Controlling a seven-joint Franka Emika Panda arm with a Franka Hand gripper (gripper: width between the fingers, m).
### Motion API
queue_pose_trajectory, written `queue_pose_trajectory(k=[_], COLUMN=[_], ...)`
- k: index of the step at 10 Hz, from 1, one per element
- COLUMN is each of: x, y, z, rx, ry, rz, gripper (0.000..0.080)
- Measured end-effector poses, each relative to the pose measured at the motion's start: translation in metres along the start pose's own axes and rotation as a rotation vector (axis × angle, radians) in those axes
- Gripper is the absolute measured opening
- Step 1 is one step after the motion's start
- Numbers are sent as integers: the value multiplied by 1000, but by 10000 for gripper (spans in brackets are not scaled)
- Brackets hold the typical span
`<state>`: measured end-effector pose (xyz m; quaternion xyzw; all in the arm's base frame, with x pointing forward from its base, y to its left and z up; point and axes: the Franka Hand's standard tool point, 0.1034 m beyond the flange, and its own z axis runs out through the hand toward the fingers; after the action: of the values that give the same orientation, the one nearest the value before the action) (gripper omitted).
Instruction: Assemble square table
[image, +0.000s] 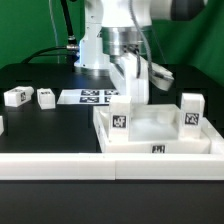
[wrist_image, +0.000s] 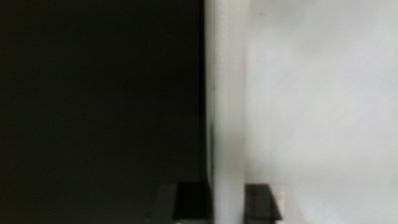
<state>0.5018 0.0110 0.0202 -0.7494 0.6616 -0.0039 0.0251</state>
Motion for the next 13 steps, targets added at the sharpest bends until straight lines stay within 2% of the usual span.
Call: queue_pose_trajectory(k=[1, 2, 5, 6, 9, 10, 13], x=[20, 25, 24, 32, 92, 103, 106], y=[16, 23, 24, 24, 36, 38, 39], z=[-4, -3, -1, -2, -5, -5, -4], rx=[21, 14, 6, 8, 9, 8, -3], ry=[34, 38, 38, 46, 56, 19, 21], rz=[-143, -167, -294, -394, -752, -784, -934], gripper=[60, 60, 60, 60, 60, 60, 60])
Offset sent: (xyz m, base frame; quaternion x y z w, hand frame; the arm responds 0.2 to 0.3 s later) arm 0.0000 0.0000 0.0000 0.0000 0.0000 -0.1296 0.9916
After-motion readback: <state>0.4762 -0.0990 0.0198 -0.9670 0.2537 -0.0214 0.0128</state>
